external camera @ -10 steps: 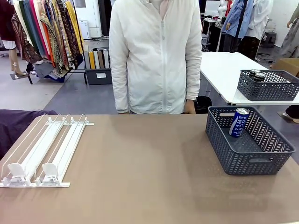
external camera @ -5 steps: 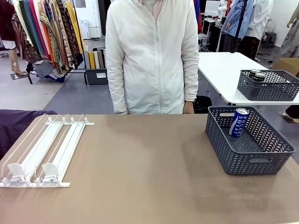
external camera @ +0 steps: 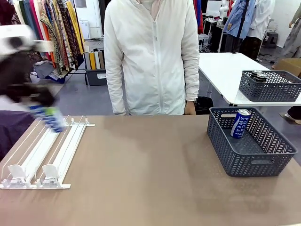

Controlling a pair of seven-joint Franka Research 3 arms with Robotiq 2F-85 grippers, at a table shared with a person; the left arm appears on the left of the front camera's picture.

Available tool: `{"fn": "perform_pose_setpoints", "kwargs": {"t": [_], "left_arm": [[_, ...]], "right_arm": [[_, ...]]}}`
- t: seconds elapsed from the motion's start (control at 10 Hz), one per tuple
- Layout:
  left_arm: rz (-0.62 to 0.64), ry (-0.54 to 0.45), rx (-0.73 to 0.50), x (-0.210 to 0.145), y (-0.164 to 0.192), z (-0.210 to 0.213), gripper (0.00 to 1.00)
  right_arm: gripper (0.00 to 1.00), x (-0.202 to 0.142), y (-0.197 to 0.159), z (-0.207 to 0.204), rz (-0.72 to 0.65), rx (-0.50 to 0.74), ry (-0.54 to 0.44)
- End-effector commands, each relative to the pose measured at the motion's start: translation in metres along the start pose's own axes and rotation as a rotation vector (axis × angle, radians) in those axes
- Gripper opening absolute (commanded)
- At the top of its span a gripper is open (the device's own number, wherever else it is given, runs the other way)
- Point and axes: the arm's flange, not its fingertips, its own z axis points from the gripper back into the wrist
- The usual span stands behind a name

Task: Retrieve and store the cans from the dispenser.
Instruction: Pick up one can from the Automatic Can Dispenser and place it in the middle of the table.

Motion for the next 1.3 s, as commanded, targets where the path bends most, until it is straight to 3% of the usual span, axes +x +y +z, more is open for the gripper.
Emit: {"fn": "perform_pose_setpoints", "kwargs": {"t": [0.0, 0.3, 0.4, 0.7, 1.2], "left_arm": [[-0.089, 0.019, 0.013, 0.095, -0.048, -0.054, 0.0], [-0.225, 0.11, 0.06, 0.148, -0.156, -0.144, 0.0], [-0.242, 0.14, 0.07, 0.151, -0.172, -0.169, 0.0], [-0.34, 0.199, -0.017, 0.129, -0.191, -0.232, 0.0], [-0.323, 0.256, -0.052, 0.12, -0.19, -0.262, 0.0]], "right_arm": [[1.0, 0.002, 0.002, 0.0, 0.024, 0.013, -0.004], [1.0, 0.002, 0.002, 0.0, 0.024, 0.013, -0.004], [1.0, 0.002, 0.002, 0.0, 0.024, 0.013, -0.004], [1.0, 0.002, 0.002, 0.0, 0.024, 0.013, -0.004], [1.0, 0.002, 0.002, 0.0, 0.024, 0.013, -0.004]]}}
